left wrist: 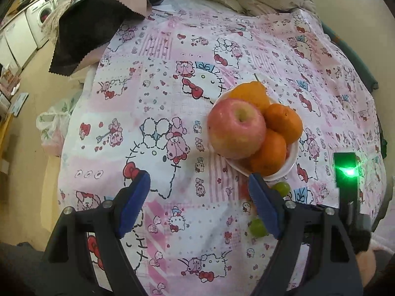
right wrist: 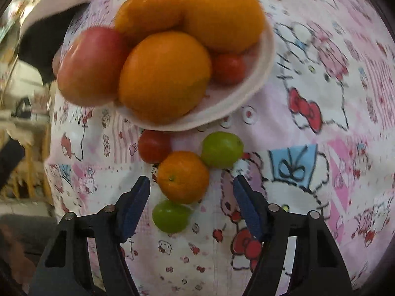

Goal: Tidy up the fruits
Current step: 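Move the right tool to another small mandarin and grasp it, then lift the mandarin with the right tool while the left tool grasps a green lime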

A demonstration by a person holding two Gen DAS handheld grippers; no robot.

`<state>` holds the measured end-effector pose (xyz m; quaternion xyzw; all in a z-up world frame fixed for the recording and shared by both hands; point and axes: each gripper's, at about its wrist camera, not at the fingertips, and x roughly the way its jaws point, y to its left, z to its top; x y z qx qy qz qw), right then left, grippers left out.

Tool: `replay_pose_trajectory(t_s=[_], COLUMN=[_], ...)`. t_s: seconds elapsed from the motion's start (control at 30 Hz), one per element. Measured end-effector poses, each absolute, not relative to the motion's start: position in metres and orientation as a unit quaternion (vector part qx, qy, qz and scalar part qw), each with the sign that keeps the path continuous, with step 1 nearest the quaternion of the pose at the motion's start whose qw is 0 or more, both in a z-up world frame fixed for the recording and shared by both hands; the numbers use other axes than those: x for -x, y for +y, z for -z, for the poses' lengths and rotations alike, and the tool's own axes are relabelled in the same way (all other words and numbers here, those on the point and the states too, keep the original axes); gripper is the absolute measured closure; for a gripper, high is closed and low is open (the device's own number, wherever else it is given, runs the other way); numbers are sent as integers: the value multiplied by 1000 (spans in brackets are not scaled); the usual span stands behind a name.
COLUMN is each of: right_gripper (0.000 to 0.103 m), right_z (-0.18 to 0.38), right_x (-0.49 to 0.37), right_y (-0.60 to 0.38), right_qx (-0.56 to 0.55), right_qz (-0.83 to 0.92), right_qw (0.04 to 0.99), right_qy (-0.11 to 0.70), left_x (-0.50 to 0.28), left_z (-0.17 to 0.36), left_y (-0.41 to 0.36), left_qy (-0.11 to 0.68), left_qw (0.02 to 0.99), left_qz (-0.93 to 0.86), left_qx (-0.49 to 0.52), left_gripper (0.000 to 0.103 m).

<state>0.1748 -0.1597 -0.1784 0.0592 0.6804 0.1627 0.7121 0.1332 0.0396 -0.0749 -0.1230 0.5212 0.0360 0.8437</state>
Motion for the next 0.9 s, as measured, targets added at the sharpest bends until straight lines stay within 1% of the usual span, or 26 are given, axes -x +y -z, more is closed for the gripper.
replay_pose_trajectory(t_s=[0.07,0.17,0.27,0.5,0.67,0.9], right_gripper=[31,41,55,56,55,55], right_z=[179,183,181,163,124,100], right_x=[-173,-170,-169,-160,-154,-149], right_y=[-150,-140,-135,-159,-188,-220], right_qx=[-32,-12,16,-37,-82,-141], right_qz=[-167,-175,-169,-183,-182,-152], right_qw=[718,718,728,717,740,765], right_qy=[675,673,664,672,642,609], left_x=[-133,-133,-131,-133,-132,-124], left_z=[75,75,74,83,95,105], left_y=[39,38,36,34,16,-13], left_qy=[523,524,523,533,548,560], left_qw=[843,842,843,838,831,827], left_qz=[-35,-32,-28,-34,-10,27], left_qx=[122,125,121,112,91,52], left_gripper=[24,24,24,24,24,24])
